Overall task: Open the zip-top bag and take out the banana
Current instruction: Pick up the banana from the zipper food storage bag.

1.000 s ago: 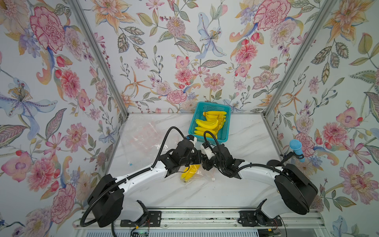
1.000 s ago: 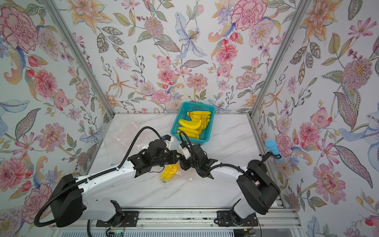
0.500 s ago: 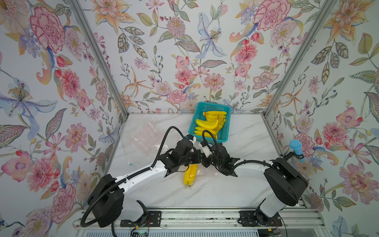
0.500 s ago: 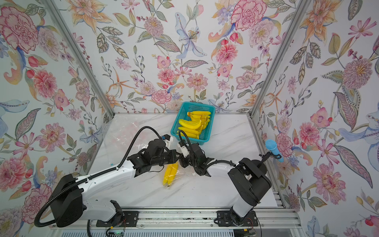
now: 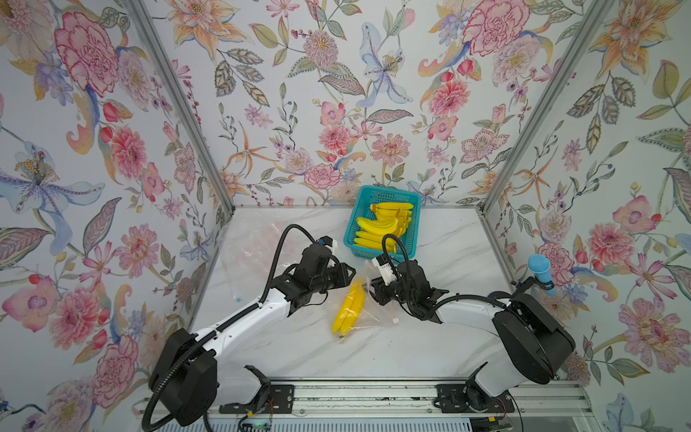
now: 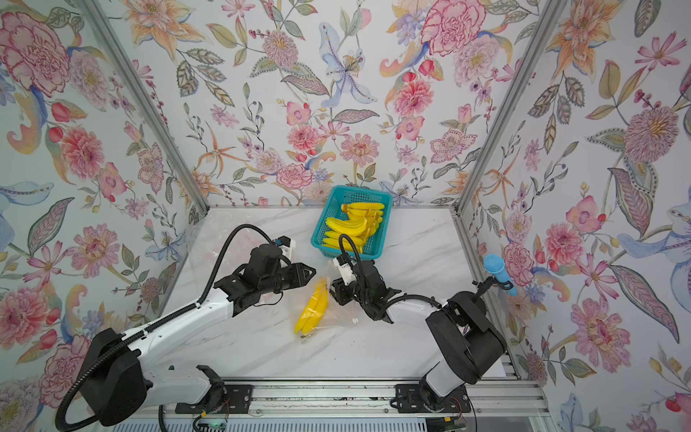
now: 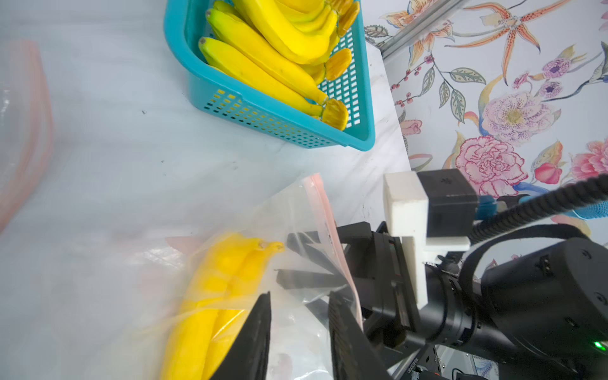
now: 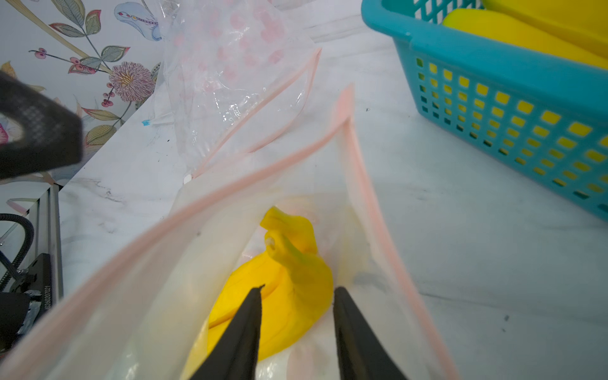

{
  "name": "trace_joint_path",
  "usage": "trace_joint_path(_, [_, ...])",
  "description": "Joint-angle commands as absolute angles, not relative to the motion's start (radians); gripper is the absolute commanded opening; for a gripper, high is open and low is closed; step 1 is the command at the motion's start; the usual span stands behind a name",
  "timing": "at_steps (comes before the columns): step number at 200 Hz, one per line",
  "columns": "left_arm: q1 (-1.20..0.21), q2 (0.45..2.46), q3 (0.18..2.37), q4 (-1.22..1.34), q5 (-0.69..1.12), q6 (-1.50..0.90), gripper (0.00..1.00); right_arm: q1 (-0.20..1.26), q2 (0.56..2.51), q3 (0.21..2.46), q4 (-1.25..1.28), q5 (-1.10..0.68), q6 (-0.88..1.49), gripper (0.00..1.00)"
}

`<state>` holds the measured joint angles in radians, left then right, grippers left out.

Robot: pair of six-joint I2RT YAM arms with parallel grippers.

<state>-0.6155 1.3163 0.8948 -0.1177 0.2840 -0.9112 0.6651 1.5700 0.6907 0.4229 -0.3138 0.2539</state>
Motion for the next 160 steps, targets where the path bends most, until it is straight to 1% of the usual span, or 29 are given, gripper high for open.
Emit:
trace_joint_path(1, [-0.566,1.350,0.848,-0.116,0.303,-0.851,0.33,0.655,1.603,0.734,0.429,-0.356,0.222,0.42])
trace_joint_path(22, [-0.533,1.439,0.850,-0.079,0.306,-0.808,0.29,0.656,1.629,0.771,0.408,-0.382,0.193,0.43])
trace_joint_path(45, [-0.525,1.552,0.904,-0.053,0.317,-0.773,0.25,0.655,1.659,0.808,0.371,-0.395,0.171,0.43])
trace_joint_path(59, [-0.525,1.637,0.951,-0.052,0.329,-0.755,0.24,0.656,1.672,0.824,0.367,-0.399,0.167,0.43])
trace_joint_path(81, [-0.525,1.714,1.005,-0.038,0.361,-0.746,0.24,0.655,1.694,0.851,0.358,-0.406,0.166,0.43])
trace_joint_path(120, [-0.530,1.761,1.038,0.001,0.409,-0.760,0.23,0.657,1.734,0.900,0.335,-0.405,0.163,0.42])
trace_joint_path(160, [-0.532,1.767,1.039,0.020,0.459,-0.754,0.23,0.674,1.764,0.924,0.318,-0.389,0.166,0.36])
